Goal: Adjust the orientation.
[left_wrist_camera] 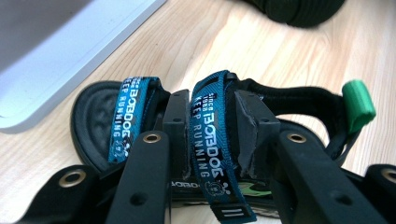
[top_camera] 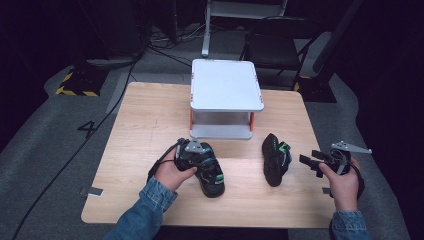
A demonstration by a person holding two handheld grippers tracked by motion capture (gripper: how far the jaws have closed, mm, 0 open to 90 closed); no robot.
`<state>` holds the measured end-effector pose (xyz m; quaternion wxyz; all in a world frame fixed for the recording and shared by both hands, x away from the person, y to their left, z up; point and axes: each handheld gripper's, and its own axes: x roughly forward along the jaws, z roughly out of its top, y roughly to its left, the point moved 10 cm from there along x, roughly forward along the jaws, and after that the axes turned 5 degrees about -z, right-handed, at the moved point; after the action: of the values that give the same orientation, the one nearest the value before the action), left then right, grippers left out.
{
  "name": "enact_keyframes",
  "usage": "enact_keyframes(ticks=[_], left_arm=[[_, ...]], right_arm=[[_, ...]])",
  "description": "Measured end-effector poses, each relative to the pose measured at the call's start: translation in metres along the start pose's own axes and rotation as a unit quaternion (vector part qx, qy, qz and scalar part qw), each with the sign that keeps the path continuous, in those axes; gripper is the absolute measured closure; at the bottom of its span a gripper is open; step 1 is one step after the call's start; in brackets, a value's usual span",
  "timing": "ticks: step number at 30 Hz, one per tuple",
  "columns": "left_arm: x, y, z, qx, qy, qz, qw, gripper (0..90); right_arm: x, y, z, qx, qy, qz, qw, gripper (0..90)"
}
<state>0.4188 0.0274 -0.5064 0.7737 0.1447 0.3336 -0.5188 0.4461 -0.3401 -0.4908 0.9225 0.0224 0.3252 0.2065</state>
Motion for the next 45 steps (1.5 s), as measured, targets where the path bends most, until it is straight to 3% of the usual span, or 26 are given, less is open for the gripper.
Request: enact_keyframes(ticks=[3, 5, 7, 8, 9, 10, 11, 12, 13, 14, 15, 16, 17, 18, 19, 20, 21, 27, 34, 39, 42, 43, 44, 45], left_arm=[[-0.003, 0.004, -0.004, 0.003, -0.010, -0.023, 0.9997, 67.7], [-0.001, 0.003, -0.004, 0.000, -0.018, -0.024, 0.9995, 66.9], [0.000, -0.001, 0.004, -0.018, -0.043, -0.019, 0.9987, 55.5], [0.000, -0.001, 0.004, -0.018, -0.043, -0.019, 0.9987, 47.3], [-0.005, -0.004, 0.013, -0.020, -0.063, -0.011, 0.9978, 44.0], [-0.005, -0.004, 0.013, -0.020, -0.063, -0.011, 0.9978, 44.1], [-0.009, -0.008, 0.017, -0.016, -0.069, -0.011, 0.9974, 44.1], [-0.016, -0.023, 0.025, -0.012, -0.077, -0.027, 0.9966, 46.2], [-0.016, -0.023, 0.025, -0.012, -0.077, -0.027, 0.9966, 47.8], [-0.019, -0.043, 0.031, -0.007, -0.077, -0.058, 0.9953, 49.4], [-0.019, -0.043, 0.031, -0.007, -0.077, -0.058, 0.9953, 51.7], [-0.018, -0.051, 0.031, -0.005, -0.066, -0.069, 0.9954, 54.7], [-0.013, -0.059, 0.027, 0.001, -0.036, -0.072, 0.9968, 58.1], [-0.013, -0.059, 0.027, 0.001, -0.036, -0.072, 0.9968, 61.8], [-0.008, -0.061, 0.020, 0.009, -0.010, -0.065, 0.9978, 66.6], [-0.008, -0.061, 0.020, 0.009, -0.010, -0.065, 0.9978, 71.4], [-0.006, -0.061, 0.013, 0.003, 0.011, -0.069, 0.9976, 79.5], [-0.013, -0.063, 0.009, -0.007, 0.018, -0.072, 0.9972, 86.5], [-0.034, -0.057, -0.003, -0.016, 0.037, -0.057, 0.9975, 86.8], [-0.030, -0.061, -0.007, -0.028, 0.033, -0.080, 0.9959, 84.1], [-0.030, -0.061, -0.007, -0.032, 0.030, -0.084, 0.9955, 73.3], [-0.030, -0.059, -0.003, -0.031, 0.010, -0.081, 0.9962, 65.4], [-0.030, -0.059, -0.003, -0.031, 0.010, -0.081, 0.9962, 61.8], [-0.034, -0.056, -0.001, -0.045, -0.003, -0.076, 0.9961, 58.3]], right_arm=[[0.005, 0.004, 0.000, -0.004, 0.005, 0.005, 1.0000, 30.1], [0.006, 0.006, 0.000, -0.006, 0.007, 0.007, 0.9999, 30.1], [0.007, 0.006, 0.001, -0.008, 0.006, 0.008, 0.9999, 30.1], [0.007, 0.006, 0.001, -0.008, 0.006, 0.008, 0.9999, 30.1], [0.007, 0.006, 0.002, -0.008, 0.004, 0.007, 0.9999, 30.1], [0.007, 0.006, 0.002, -0.008, 0.004, 0.007, 0.9999, 30.1], [0.006, 0.006, 0.002, -0.006, 0.004, 0.007, 1.0000, 30.1], [0.006, 0.005, 0.003, -0.004, 0.003, 0.006, 1.0000, 30.2], [0.007, 0.005, 0.004, -0.005, 0.001, 0.006, 1.0000, 30.1], [0.007, 0.005, 0.004, -0.006, 0.002, 0.006, 1.0000, 30.1], [0.007, 0.005, 0.004, -0.006, 0.002, 0.006, 1.0000, 30.1], [0.008, 0.007, 0.004, -0.006, 0.004, 0.008, 0.9999, 30.1], [0.009, 0.008, 0.004, -0.006, 0.006, 0.010, 0.9999, 30.1], [0.009, 0.008, 0.004, -0.006, 0.006, 0.010, 0.9999, 30.1], [0.011, 0.010, 0.005, -0.008, 0.006, 0.014, 0.9999, 30.1], [0.011, 0.010, 0.005, -0.008, 0.006, 0.014, 0.9999, 30.1], [0.011, 0.011, 0.006, -0.011, 0.005, 0.015, 0.9998, 30.1], [0.012, 0.011, 0.010, -0.010, 0.000, 0.016, 0.9998, 30.1], [0.017, 0.016, 0.013, -0.013, 0.002, 0.022, 0.9997, 30.2], [0.021, 0.020, 0.014, -0.020, 0.005, 0.027, 0.9994, 30.1], [0.021, 0.021, 0.014, -0.021, 0.005, 0.029, 0.9994, 30.1], [0.020, 0.020, 0.015, -0.018, 0.005, 0.027, 0.9995, 30.2], [0.020, 0.019, 0.015, -0.017, 0.004, 0.027, 0.9995, 30.1], [0.019, 0.018, 0.015, -0.017, 0.002, 0.026, 0.9995, 30.1]])
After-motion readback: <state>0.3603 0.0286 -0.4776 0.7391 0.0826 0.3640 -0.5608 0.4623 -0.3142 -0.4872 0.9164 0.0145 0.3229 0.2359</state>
